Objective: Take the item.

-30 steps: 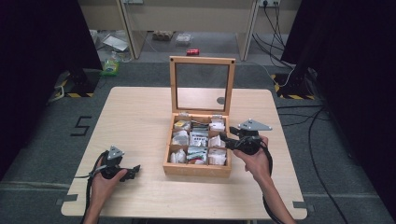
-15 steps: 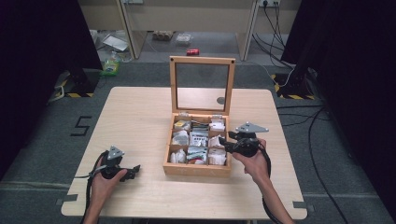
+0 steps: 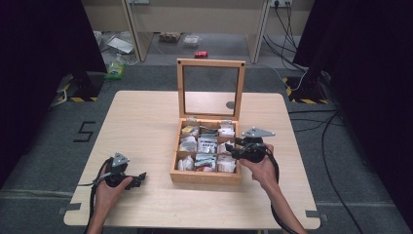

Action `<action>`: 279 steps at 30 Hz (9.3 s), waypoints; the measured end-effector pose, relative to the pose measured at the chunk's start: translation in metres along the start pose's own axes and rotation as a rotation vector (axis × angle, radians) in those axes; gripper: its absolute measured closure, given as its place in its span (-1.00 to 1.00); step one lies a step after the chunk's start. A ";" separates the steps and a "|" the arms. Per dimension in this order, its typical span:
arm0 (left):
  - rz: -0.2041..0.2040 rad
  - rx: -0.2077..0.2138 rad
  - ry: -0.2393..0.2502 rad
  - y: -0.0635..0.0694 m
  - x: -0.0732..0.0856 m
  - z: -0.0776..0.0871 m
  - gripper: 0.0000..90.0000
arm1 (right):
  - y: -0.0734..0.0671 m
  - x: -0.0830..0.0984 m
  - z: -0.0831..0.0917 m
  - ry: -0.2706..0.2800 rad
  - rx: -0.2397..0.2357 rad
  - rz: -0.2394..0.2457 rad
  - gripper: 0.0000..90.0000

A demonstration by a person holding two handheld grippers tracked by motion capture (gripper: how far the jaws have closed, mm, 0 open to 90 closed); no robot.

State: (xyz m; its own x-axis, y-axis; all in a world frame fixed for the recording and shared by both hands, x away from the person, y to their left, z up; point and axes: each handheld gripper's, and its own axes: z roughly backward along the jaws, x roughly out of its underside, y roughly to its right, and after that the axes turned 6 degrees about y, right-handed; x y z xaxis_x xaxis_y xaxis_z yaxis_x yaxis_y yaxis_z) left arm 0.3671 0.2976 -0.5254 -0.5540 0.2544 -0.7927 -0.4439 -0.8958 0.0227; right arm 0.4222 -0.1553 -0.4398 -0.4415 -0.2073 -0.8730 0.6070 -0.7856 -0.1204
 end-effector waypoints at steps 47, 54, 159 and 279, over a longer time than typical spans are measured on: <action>0.003 -0.004 0.000 0.001 0.001 0.001 -1.00 | -0.006 0.009 -0.032 -0.074 -0.038 0.008 0.45; 0.005 -0.006 0.000 0.001 0.001 0.002 -1.00 | -0.003 0.011 -0.036 -0.068 -0.019 0.009 0.67; 0.004 -0.005 0.000 0.001 0.001 0.001 -1.00 | 0.077 0.019 0.023 0.118 0.120 -0.174 0.85; 0.004 -0.005 0.000 0.001 0.001 0.001 -1.00 | 0.087 0.029 0.015 0.041 0.152 -0.231 -0.15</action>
State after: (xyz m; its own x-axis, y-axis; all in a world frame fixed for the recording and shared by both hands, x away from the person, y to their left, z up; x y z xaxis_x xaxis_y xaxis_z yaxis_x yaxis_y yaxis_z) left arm 0.3650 0.2975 -0.5254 -0.5560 0.2506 -0.7925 -0.4380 -0.8987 0.0231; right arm 0.4522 -0.2382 -0.4681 -0.5280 0.0091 -0.8492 0.3857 -0.8883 -0.2493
